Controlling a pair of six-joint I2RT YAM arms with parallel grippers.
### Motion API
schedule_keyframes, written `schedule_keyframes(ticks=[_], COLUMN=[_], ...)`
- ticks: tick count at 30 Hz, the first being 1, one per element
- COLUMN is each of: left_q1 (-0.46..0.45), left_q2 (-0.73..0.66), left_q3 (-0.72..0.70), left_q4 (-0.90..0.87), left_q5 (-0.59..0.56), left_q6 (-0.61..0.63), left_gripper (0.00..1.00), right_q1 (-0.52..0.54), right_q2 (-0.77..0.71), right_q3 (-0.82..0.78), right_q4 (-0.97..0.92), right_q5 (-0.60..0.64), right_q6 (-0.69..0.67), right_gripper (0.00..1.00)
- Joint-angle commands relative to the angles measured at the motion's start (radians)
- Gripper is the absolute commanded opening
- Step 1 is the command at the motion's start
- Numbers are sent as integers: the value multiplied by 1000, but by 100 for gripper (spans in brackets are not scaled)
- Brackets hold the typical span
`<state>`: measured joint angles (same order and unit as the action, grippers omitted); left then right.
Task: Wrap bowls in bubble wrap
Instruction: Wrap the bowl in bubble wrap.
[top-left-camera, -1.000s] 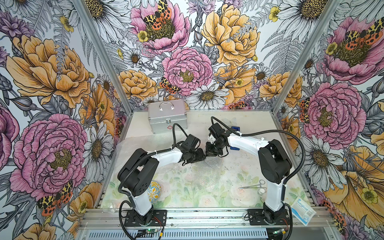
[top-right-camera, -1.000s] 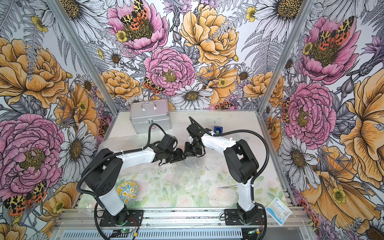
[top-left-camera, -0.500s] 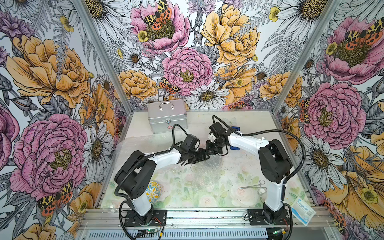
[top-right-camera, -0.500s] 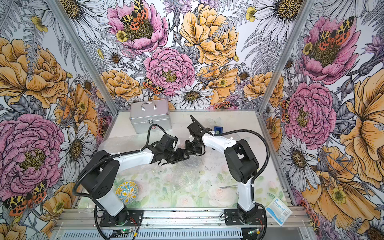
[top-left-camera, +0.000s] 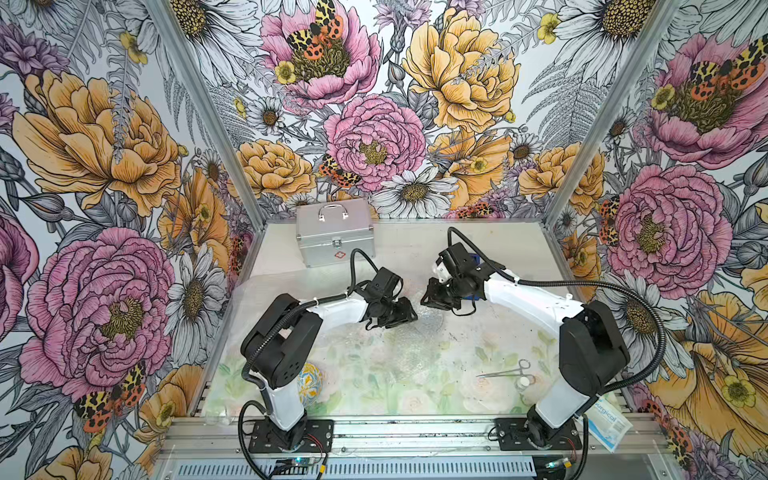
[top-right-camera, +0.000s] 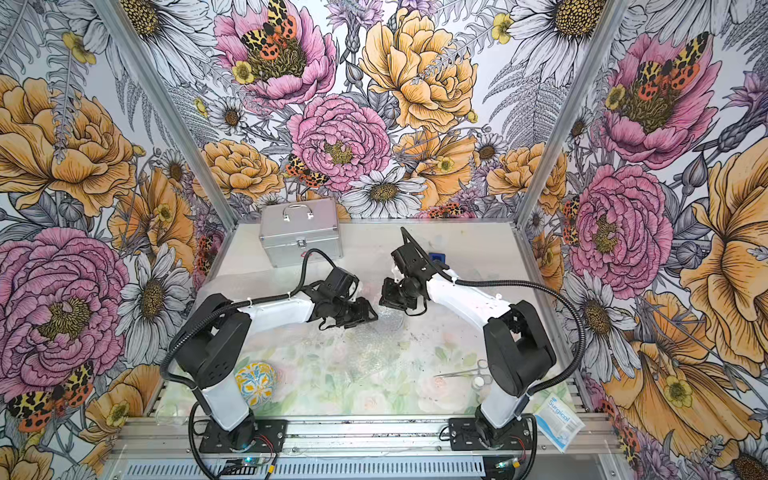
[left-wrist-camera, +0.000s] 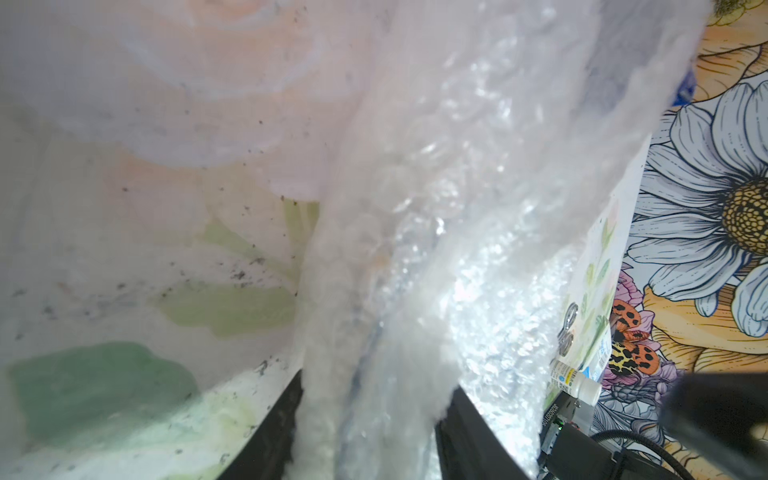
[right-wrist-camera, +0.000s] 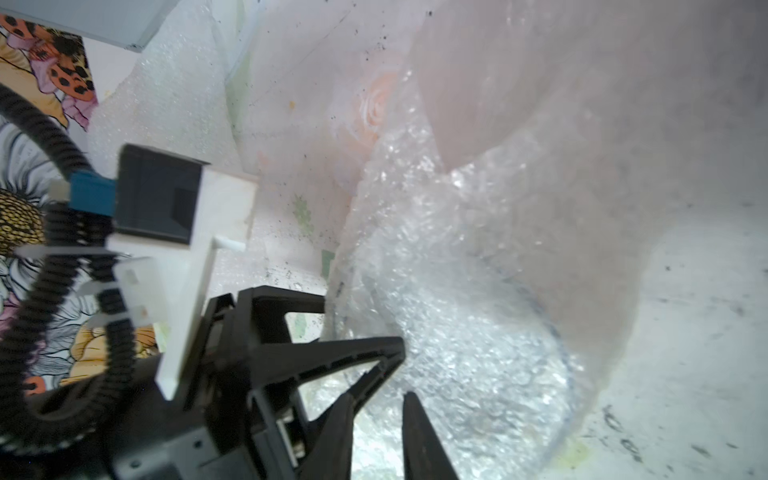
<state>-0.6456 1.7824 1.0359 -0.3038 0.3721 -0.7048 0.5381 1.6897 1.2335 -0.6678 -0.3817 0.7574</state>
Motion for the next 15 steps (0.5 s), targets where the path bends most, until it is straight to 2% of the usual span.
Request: schedule_keyframes(ticks=[1,6,9,12,15], left_q1=[15,30,33,38,38], left_q2=[1,9,28,104,123], left_q3=[27,43,63,78,82], left_q4=[-12,-14,-16,-18,-17], left_q5=[-21,-22,-14,5,28], left_q6=[17,18,35,44,46], left_gripper=[52,65,66,62,51], right_q1=[13,19,23,24,23], right_q2=[62,152,179,187,162], right_q3=[-29,4,22,25,18], right_q4=[3,14,16,16,18], right_q5=[41,51,44,44,47], right_q6=[-14,-32,-39,-40,-36], right_gripper=[13,6,5,5,7])
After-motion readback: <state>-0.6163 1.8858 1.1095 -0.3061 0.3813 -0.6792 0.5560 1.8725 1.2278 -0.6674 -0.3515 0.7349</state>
